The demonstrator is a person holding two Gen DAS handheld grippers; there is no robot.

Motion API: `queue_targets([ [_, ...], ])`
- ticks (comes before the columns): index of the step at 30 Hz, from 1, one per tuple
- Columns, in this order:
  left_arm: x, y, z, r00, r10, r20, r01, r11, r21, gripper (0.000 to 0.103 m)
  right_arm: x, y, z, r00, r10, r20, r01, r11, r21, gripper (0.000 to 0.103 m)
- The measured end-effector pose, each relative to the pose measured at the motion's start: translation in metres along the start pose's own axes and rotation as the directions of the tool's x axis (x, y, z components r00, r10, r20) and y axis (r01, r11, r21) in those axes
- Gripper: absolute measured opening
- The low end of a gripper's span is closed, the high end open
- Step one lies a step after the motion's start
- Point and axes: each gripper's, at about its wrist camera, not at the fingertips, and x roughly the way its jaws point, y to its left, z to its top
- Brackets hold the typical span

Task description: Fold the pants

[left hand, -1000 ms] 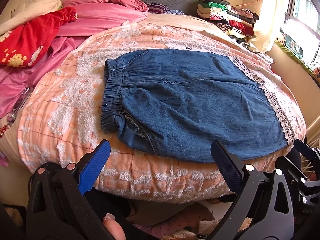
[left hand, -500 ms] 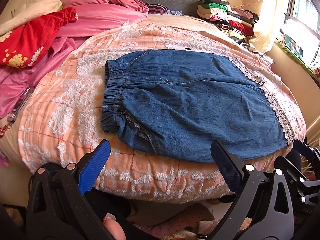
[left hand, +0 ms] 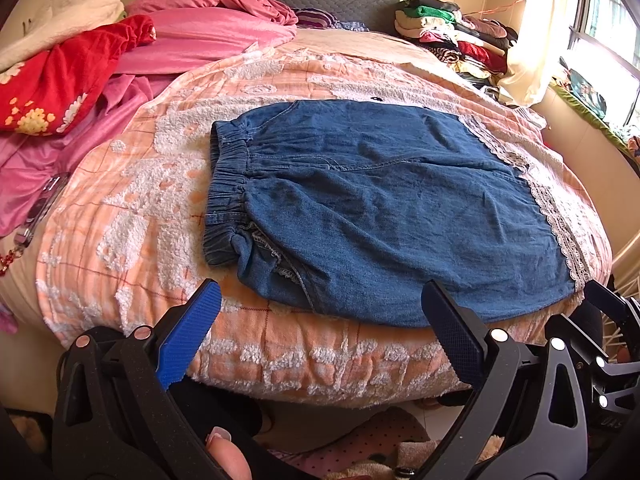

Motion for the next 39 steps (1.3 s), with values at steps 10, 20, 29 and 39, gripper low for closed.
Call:
queue_targets([
  [10, 0.007, 0.006, 0.005, 1.000, -0.004, -0.005, 0.003, 1.000, -0.017, 0.094, 0.009, -0.001, 0.008, 1.000, -0.004, -0.017, 0.004, 1.000, -0.007, 0.099],
  [20, 0.025, 0.025, 0.027, 1.000, 0.012, -0.008, -0.012, 0.999, -0.036, 0.094, 0.032, 0.005, 0.039, 1.000, -0.001, -0.021, 0.000, 0.999, -0.044, 0.099],
  [29, 0.044, 0.053, 0.054, 0.999, 0.054, -0.004, -0.054, 0.996, -0.075, 0.094, 0.058, 0.008, 0.081, 1.000, 0.009, 0.009, -0.008, 0.997, -0.076, 0.099],
  [39, 0.071, 0.096, 0.090, 0.995, 0.104, -0.012, -0.105, 0.985, -0.139, 0.094, 0.108, 0.023, 0.129, 0.995, 0.088, -0.052, -0.096, 0.980, -0.173, 0.099],
])
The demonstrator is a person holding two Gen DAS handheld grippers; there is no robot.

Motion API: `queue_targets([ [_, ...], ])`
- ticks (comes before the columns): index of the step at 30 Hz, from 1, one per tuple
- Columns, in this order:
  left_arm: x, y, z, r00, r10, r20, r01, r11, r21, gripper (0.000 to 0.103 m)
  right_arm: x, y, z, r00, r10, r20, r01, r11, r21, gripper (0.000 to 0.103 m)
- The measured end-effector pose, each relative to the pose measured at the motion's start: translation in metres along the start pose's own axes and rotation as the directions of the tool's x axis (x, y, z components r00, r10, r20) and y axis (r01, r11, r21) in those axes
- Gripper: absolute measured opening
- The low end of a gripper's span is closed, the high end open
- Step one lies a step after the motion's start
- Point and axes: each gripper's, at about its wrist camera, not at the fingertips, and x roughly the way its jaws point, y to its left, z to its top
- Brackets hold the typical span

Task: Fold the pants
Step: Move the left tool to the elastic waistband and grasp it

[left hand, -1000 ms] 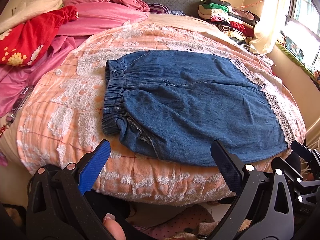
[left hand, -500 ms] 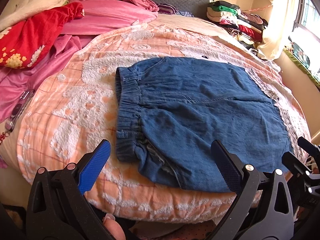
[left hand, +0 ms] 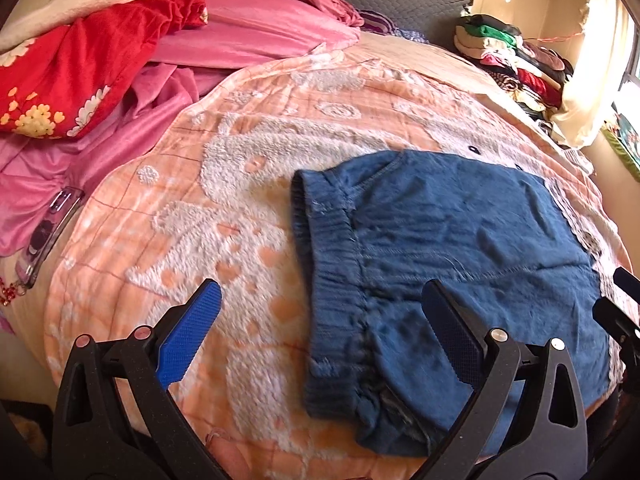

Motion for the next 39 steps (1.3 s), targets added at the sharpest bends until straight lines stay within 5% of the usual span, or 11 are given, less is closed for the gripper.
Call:
queue_targets([
  [5, 0.019, 0.016, 0.020, 1.000, 0.002, -0.011, -0.003, 1.000, -0.027, 0.094, 0.028, 0.001, 0.023, 0.998, 0.057, -0.035, -0.058, 0.998, -0.031, 0.099],
  [22, 0.110, 0.032, 0.066, 0.995, -0.040, -0.094, 0.037, 0.999, -0.030, 0.094, 0.135, -0.010, 0.089, 0.989, 0.012, -0.150, -0.038, 0.984, -0.175, 0.099],
  [28, 0.127, 0.027, 0.066, 0.991, -0.090, -0.100, 0.091, 0.996, 0.004, 0.065, 0.169, -0.008, 0.104, 0.979, 0.047, -0.196, -0.091, 0.970, -0.227, 0.099],
  [31, 0.124, 0.024, 0.068, 0.982, -0.168, -0.081, 0.169, 0.986, 0.005, 0.036, 0.182, -0.001, 0.113, 0.978, 0.041, -0.204, -0.101, 0.950, -0.294, 0.099],
  [39, 0.103, 0.022, 0.073, 0.976, -0.219, 0.001, 0.219, 0.975, 0.022, 0.029, 0.201, 0.010, 0.133, 0.978, 0.044, -0.203, -0.124, 0.909, -0.397, 0.099],
])
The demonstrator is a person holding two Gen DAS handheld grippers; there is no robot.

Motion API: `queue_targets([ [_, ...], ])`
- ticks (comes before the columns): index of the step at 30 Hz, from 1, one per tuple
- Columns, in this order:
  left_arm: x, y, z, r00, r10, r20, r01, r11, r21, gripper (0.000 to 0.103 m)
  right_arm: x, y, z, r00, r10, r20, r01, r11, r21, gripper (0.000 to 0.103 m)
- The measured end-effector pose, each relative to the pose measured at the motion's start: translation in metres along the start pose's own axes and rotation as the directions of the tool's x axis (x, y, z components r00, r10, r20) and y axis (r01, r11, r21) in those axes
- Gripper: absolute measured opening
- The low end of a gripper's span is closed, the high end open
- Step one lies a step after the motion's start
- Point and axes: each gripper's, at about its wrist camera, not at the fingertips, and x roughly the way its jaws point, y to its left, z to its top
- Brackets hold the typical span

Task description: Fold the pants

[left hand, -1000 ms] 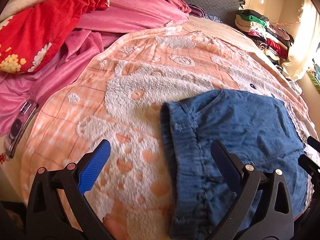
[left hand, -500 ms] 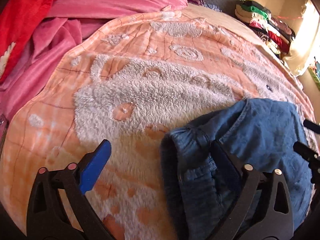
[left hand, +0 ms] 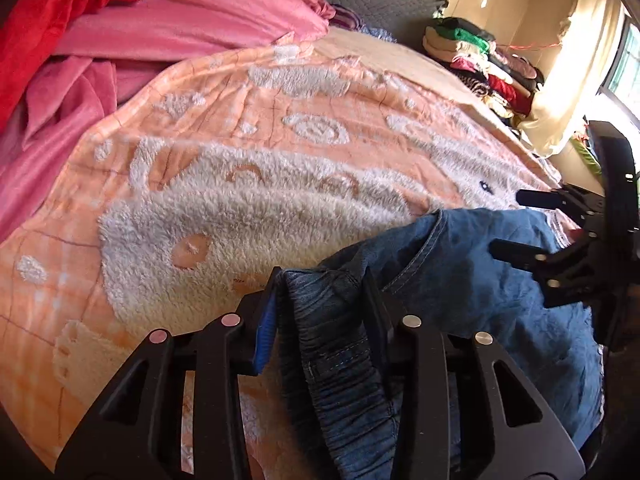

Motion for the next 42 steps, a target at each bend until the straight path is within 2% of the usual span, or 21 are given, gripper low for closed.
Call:
queue_targets([
  [6, -0.026, -0.010, 0.005, 0.996, -0.033, 0.078, 0.030, 0.999, 0.040, 0.029, 0.007, 0.008, 0.013, 0.998, 0.061, 0.013, -0.060, 0.994, -0.087, 0.098],
  [9, -0.033, -0.013, 0.006, 0.995, -0.043, 0.094, 0.038, 0.998, 0.059, 0.029, 0.011, 0.015, 0.016, 0.996, 0.088, 0.000, -0.087, 0.987, -0.137, 0.091],
  [11, -0.034, -0.016, 0.006, 0.994, -0.046, 0.097, 0.039, 0.997, 0.068, 0.028, 0.015, 0.018, 0.018, 0.991, 0.130, -0.012, -0.130, 0.979, -0.156, 0.070],
  [12, -0.035, -0.017, 0.005, 0.994, -0.042, 0.098, 0.035, 0.997, 0.075, 0.028, 0.015, 0.020, 0.017, 0.990, 0.142, -0.016, -0.143, 0.977, -0.158, 0.067],
  [13, -0.034, -0.019, 0.004, 0.994, -0.036, 0.099, 0.028, 0.996, 0.081, 0.028, 0.016, 0.022, 0.017, 0.987, 0.156, -0.024, -0.158, 0.974, -0.161, 0.057],
  [14, -0.034, -0.019, 0.003, 0.995, -0.032, 0.097, 0.024, 0.996, 0.083, 0.028, 0.016, 0.025, 0.015, 0.984, 0.175, -0.024, -0.176, 0.971, -0.163, 0.042],
  [16, -0.033, -0.020, 0.002, 0.995, -0.011, 0.097, 0.002, 0.996, 0.091, 0.028, 0.010, 0.030, 0.012, 0.980, 0.199, -0.008, -0.197, 0.967, -0.159, 0.026],
  [17, -0.033, -0.020, 0.001, 0.995, -0.002, 0.098, -0.007, 0.996, 0.094, 0.028, 0.006, 0.032, 0.010, 0.982, 0.191, 0.002, -0.188, 0.969, -0.161, 0.021],
  [20, -0.036, -0.022, -0.001, 0.994, 0.010, 0.110, -0.022, 0.994, 0.106, 0.028, -0.015, 0.031, 0.001, 0.984, 0.167, 0.057, -0.158, 0.979, -0.127, 0.017],
  [29, -0.062, -0.035, -0.020, 0.985, 0.007, 0.170, -0.035, 0.985, 0.166, 0.029, -0.081, 0.036, -0.038, 0.969, 0.130, 0.208, -0.131, 0.991, -0.007, 0.016],
  [36, -0.095, -0.050, -0.046, 0.978, -0.014, 0.208, -0.022, 0.985, 0.172, 0.029, -0.124, 0.056, -0.082, 0.959, 0.145, 0.243, -0.164, 0.985, 0.060, 0.016],
  [42, -0.121, -0.060, -0.080, 0.976, -0.020, 0.218, -0.021, 0.983, 0.182, 0.029, -0.154, 0.084, -0.118, 0.951, 0.162, 0.264, -0.184, 0.981, 0.060, 0.016],
])
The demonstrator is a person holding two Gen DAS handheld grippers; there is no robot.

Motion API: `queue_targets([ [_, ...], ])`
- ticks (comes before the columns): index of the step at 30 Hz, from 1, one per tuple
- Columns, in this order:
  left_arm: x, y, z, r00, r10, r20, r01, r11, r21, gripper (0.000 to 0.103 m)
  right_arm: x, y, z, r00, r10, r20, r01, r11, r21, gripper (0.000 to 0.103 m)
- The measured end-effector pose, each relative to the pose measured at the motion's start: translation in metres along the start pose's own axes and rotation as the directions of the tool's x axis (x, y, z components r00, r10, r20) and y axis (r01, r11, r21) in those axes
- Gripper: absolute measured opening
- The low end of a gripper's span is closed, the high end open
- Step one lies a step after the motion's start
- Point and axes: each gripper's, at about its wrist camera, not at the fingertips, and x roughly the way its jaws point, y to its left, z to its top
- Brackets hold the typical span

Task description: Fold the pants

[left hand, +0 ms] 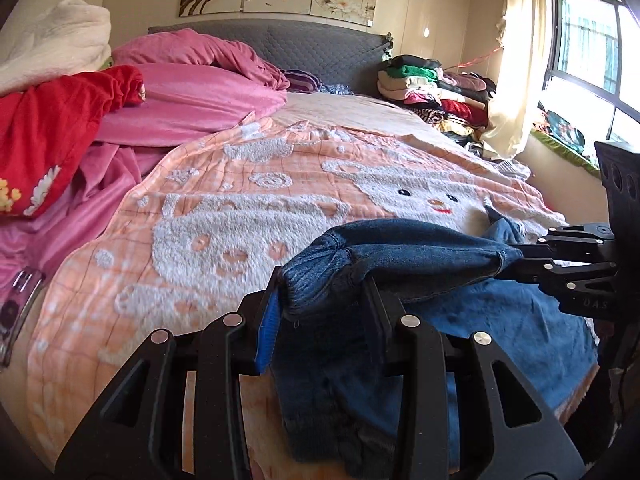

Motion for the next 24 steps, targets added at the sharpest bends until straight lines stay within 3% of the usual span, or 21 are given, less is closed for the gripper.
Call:
queue_targets([
  [10, -0.019, -0.003, -0.041, 0.996, -0.011, -0.090, 0.009, 1.000, -0.015, 0.029, -0.014, 0.038, -0.046, 0.999, 0.029, -0.032, -0.028, 0.999, 0.015, 0.017],
  [15, -0.018, -0.003, -0.060, 0.989, 0.007, -0.150, -0.010, 1.000, -0.023, 0.029, -0.007, 0.051, -0.064, 0.997, 0.034, -0.064, -0.033, 0.999, 0.017, 0.017],
  [24, -0.019, -0.002, -0.076, 0.981, 0.032, -0.192, -0.032, 0.999, 0.000, 0.030, 0.009, 0.073, -0.089, 0.993, 0.050, -0.110, -0.046, 0.998, 0.035, 0.019],
])
